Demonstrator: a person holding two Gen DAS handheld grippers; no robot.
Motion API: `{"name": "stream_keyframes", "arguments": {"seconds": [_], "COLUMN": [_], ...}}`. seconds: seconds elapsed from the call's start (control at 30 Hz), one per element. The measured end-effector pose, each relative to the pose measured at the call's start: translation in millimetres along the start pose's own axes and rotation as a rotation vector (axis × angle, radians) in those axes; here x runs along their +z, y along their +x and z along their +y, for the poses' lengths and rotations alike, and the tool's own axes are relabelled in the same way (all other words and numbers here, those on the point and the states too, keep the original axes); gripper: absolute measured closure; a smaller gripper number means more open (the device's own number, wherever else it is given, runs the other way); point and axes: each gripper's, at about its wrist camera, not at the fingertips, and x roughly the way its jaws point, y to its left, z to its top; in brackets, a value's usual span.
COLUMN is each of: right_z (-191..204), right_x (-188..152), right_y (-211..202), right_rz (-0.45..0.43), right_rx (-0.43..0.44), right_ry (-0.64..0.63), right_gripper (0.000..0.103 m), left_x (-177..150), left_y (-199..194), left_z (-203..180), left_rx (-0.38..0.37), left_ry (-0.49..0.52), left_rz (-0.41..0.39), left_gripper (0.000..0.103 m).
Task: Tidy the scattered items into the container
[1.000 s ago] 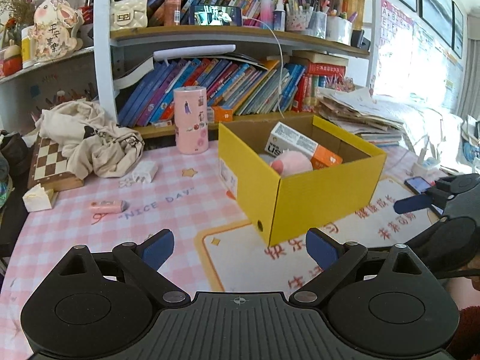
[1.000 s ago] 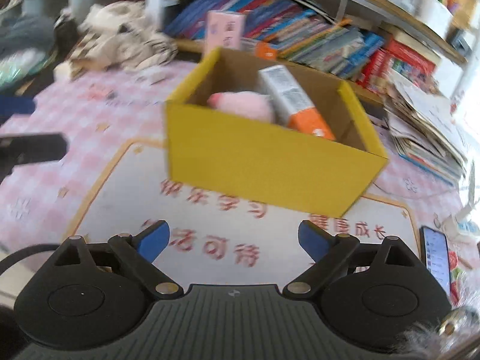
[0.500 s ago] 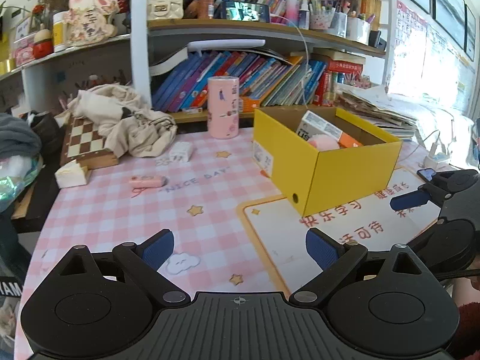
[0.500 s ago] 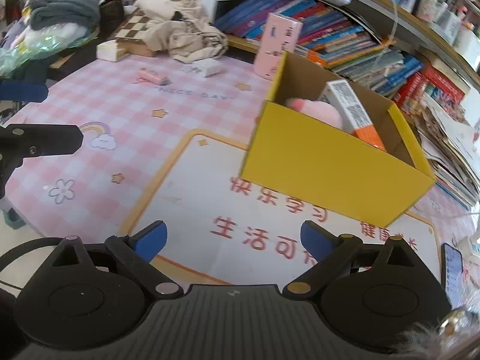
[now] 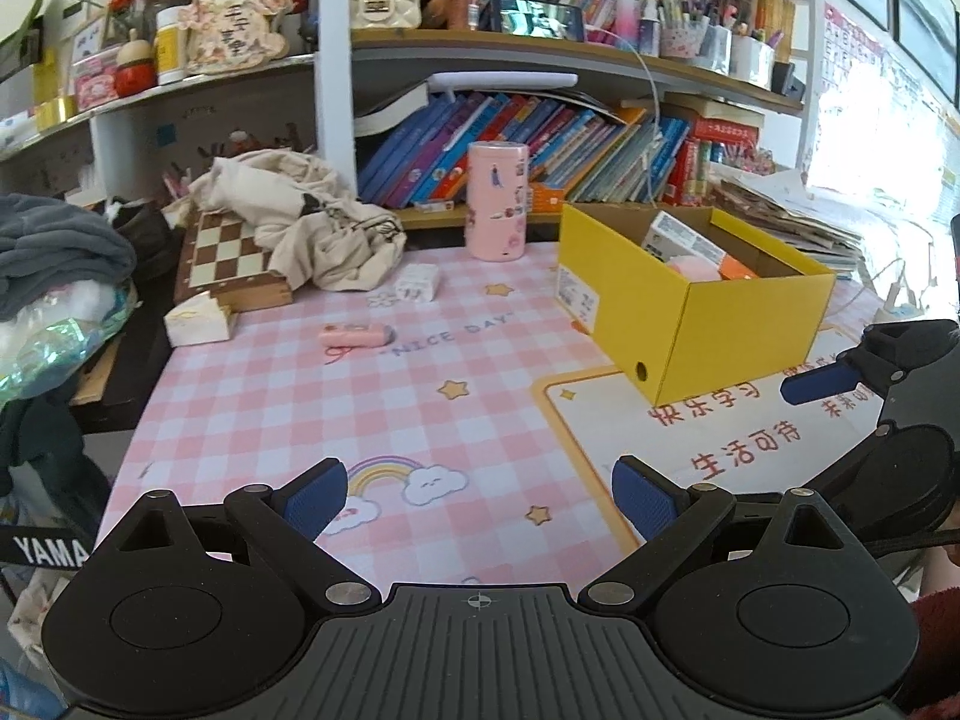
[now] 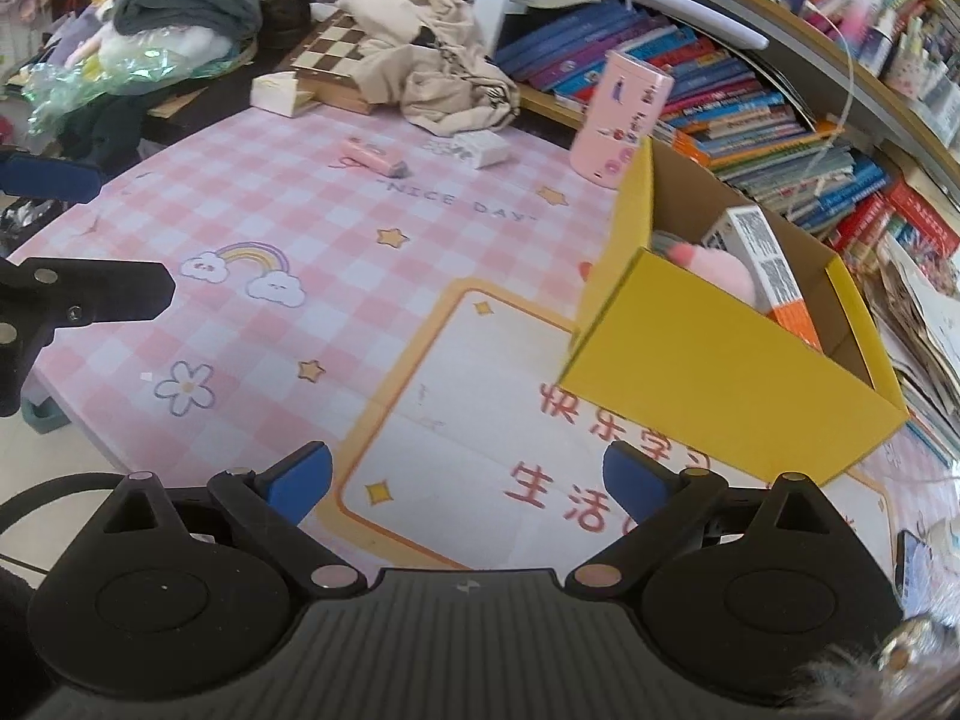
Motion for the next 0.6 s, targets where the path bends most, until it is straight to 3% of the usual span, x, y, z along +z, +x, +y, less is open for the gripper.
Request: {"name": "stream_keyframes", "arguments": {"seconds": [0.6], "right_z": [34], "right_x": [19], "right_y": [4], "right_rz": [-0.027], "right_rx": [0.048], "right_ry": [-0.121], "right_gripper": [0.003], "left_x": [-10], "left_y": [-12], "left_z": [23], "left_rx": [0.055], "left_ry": [-0.059], "left_rz": [0.002], "left_gripper": [0.006]}}
